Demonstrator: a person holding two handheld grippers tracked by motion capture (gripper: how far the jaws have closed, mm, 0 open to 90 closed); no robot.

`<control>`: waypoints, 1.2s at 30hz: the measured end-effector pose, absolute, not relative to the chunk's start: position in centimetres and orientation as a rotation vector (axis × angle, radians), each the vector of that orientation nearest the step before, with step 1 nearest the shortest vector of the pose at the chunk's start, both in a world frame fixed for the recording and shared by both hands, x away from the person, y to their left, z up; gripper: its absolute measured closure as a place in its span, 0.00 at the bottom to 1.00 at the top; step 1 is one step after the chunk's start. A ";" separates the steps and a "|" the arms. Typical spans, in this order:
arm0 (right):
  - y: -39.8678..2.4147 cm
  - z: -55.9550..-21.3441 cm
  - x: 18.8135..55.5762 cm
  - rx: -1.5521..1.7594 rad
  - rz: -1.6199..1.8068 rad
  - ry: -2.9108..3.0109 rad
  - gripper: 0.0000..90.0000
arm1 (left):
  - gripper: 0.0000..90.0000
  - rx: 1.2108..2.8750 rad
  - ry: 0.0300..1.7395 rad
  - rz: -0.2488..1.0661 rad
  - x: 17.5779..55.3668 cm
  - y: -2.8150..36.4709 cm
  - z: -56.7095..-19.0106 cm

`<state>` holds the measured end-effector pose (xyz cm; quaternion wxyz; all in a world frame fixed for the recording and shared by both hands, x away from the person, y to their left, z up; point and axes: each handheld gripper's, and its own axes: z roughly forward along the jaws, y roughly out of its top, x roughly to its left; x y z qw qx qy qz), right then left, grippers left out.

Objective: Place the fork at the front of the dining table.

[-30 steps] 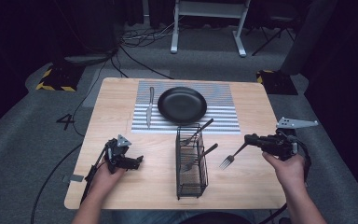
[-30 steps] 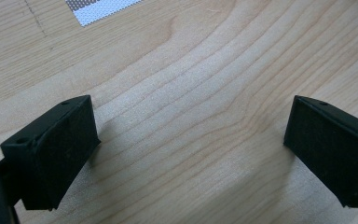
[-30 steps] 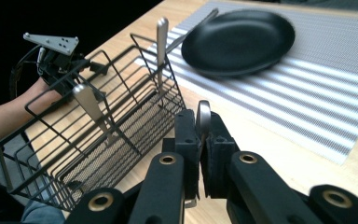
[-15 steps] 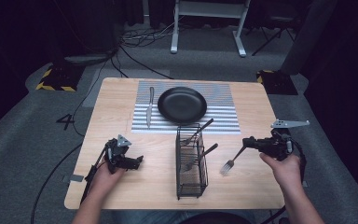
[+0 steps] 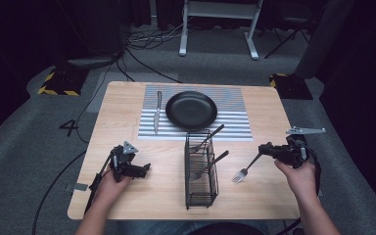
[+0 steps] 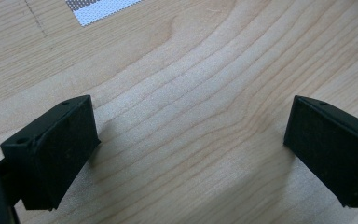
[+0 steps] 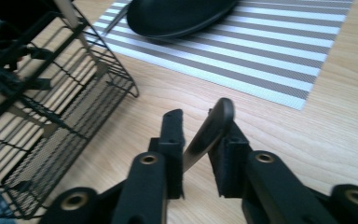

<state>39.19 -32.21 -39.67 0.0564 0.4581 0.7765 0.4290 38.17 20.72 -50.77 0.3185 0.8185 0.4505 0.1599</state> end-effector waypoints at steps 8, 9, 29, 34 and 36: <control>-32.4 -41.8 39.5 1.421 1.179 2.339 0.75 | 0.03 2.153 1.185 0.421 38.2 20.7 -50.8; -32.4 -42.1 39.6 1.435 1.185 2.337 0.75 | 0.03 2.153 1.185 0.421 38.2 20.7 -50.8; -33.3 -45.0 40.8 1.591 1.167 2.319 0.66 | 0.03 2.153 1.185 0.421 38.2 20.7 -50.8; -33.7 -45.8 41.2 1.640 1.157 2.318 0.63 | 0.03 2.153 1.185 0.421 38.2 20.7 -50.8; -33.8 -46.0 41.3 1.657 1.145 2.317 0.61 | 0.03 2.153 1.185 0.421 38.2 20.7 -50.8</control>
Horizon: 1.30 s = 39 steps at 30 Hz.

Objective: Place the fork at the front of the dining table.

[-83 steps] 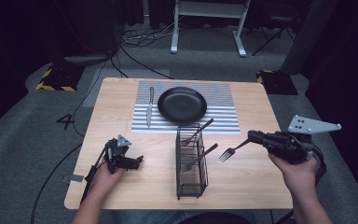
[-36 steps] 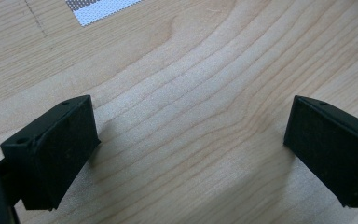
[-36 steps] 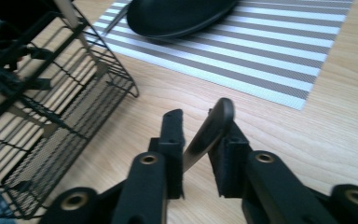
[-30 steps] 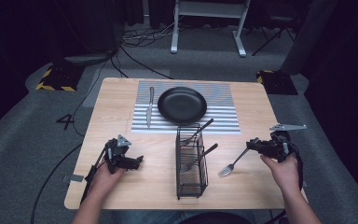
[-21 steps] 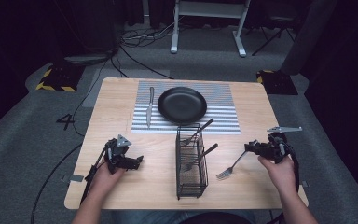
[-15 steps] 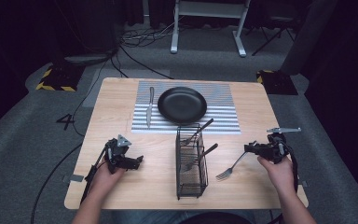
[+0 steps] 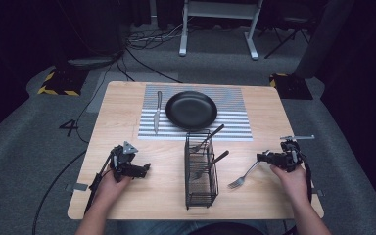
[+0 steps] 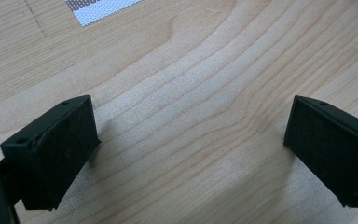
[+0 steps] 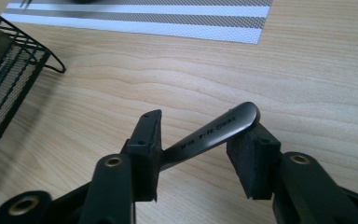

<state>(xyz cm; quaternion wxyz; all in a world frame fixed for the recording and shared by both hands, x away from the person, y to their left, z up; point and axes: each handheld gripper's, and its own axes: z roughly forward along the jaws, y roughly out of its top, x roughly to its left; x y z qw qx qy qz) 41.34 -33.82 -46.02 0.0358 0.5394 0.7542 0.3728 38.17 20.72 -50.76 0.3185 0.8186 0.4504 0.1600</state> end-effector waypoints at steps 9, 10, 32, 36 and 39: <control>-34.1 -46.5 41.8 1.700 1.056 2.296 0.53 | 0.03 2.153 1.184 0.420 38.2 20.7 -50.8; -34.2 -46.6 41.9 1.701 1.038 2.289 0.52 | 0.03 2.153 1.185 0.421 38.2 20.7 -50.8; -28.6 -45.6 37.9 1.484 0.873 2.273 0.35 | 0.03 2.153 1.184 0.419 38.2 20.7 -50.8; -27.2 -46.2 37.6 1.517 0.801 2.222 0.24 | 0.03 2.153 1.184 0.419 38.2 20.7 -50.8; -26.6 -46.7 37.3 1.535 0.729 2.195 0.21 | 0.03 2.153 1.185 0.420 38.2 20.7 -50.8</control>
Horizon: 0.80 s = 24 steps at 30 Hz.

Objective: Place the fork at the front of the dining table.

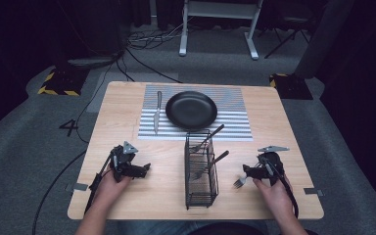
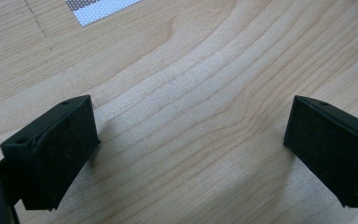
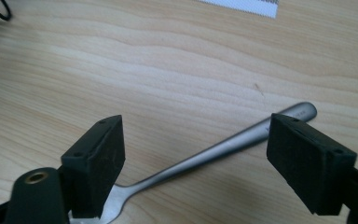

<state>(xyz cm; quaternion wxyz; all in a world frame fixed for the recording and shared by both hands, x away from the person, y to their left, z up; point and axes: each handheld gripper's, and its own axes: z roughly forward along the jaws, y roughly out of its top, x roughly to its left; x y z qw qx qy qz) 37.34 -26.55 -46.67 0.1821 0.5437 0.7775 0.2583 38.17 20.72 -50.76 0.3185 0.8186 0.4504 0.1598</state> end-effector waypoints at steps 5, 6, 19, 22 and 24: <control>-26.7 -47.8 37.4 1.588 0.647 2.201 0.20 | 0.03 2.153 1.184 0.419 38.2 20.7 -50.8; -26.8 -48.0 37.4 1.591 0.625 2.209 0.20 | 0.03 2.153 1.185 0.420 38.2 20.7 -50.8; -26.8 -47.7 37.2 1.474 0.656 2.348 0.69 | 0.03 2.153 1.185 0.421 38.2 20.7 -50.8; -26.9 -47.6 37.1 1.442 0.682 2.390 0.83 | 0.03 2.153 1.185 0.421 38.2 20.7 -50.8; -27.2 -47.6 37.2 1.449 0.709 2.416 0.91 | 0.03 2.153 1.185 0.420 38.2 20.7 -50.8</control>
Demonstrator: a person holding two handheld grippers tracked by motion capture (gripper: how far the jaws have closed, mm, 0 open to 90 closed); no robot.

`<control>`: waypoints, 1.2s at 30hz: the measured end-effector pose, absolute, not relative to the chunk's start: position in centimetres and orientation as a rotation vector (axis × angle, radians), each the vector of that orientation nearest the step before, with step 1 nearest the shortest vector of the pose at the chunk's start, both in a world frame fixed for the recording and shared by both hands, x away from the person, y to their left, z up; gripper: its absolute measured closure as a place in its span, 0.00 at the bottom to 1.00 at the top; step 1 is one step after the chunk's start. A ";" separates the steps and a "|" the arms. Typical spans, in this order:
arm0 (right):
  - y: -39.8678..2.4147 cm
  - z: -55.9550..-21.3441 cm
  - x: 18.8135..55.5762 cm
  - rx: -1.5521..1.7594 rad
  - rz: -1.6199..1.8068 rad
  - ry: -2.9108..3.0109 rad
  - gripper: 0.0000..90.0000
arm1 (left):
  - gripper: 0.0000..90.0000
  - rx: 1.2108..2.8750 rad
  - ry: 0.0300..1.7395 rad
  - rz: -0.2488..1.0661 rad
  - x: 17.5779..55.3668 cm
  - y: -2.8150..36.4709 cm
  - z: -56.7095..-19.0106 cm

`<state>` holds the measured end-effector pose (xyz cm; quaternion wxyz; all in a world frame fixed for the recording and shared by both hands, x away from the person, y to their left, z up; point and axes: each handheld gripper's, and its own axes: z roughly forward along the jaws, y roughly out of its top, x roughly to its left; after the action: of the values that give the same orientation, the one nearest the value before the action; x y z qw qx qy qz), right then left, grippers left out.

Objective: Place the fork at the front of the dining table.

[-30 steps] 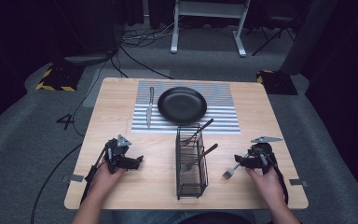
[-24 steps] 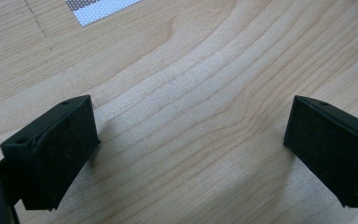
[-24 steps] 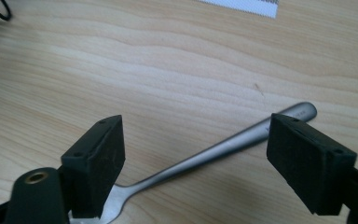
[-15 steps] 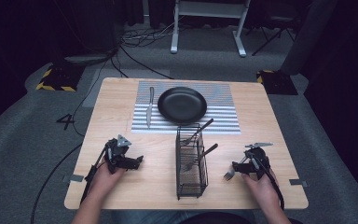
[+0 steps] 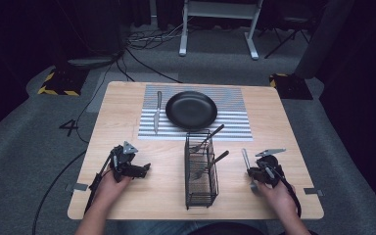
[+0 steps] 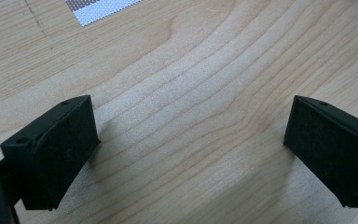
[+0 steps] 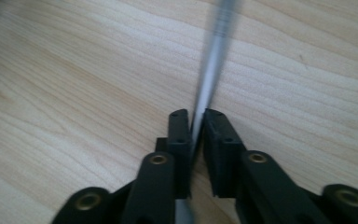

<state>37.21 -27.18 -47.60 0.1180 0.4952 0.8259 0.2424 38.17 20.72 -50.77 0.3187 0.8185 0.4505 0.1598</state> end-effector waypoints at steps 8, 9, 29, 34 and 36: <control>-27.8 -47.6 37.2 1.442 0.735 2.450 0.94 | 0.03 2.153 1.184 0.419 38.2 20.7 -50.8; -27.7 -47.6 37.2 1.429 0.731 2.448 0.94 | 0.03 2.153 1.185 0.421 38.2 20.7 -50.8; -28.1 -42.3 36.9 1.309 0.912 2.328 0.94 | 0.03 2.153 1.185 0.420 38.2 20.7 -50.8; -28.1 -40.7 37.6 1.267 0.954 2.293 0.94 | 0.03 2.153 1.185 0.422 38.1 20.8 -50.8; -28.1 -40.1 37.9 1.261 0.965 2.277 0.94 | 0.03 2.151 1.187 0.416 38.1 20.8 -50.8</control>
<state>37.93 -28.09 -40.14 0.1817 0.4466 0.8067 0.3417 38.07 20.78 -50.77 0.3191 0.8181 0.4514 0.1584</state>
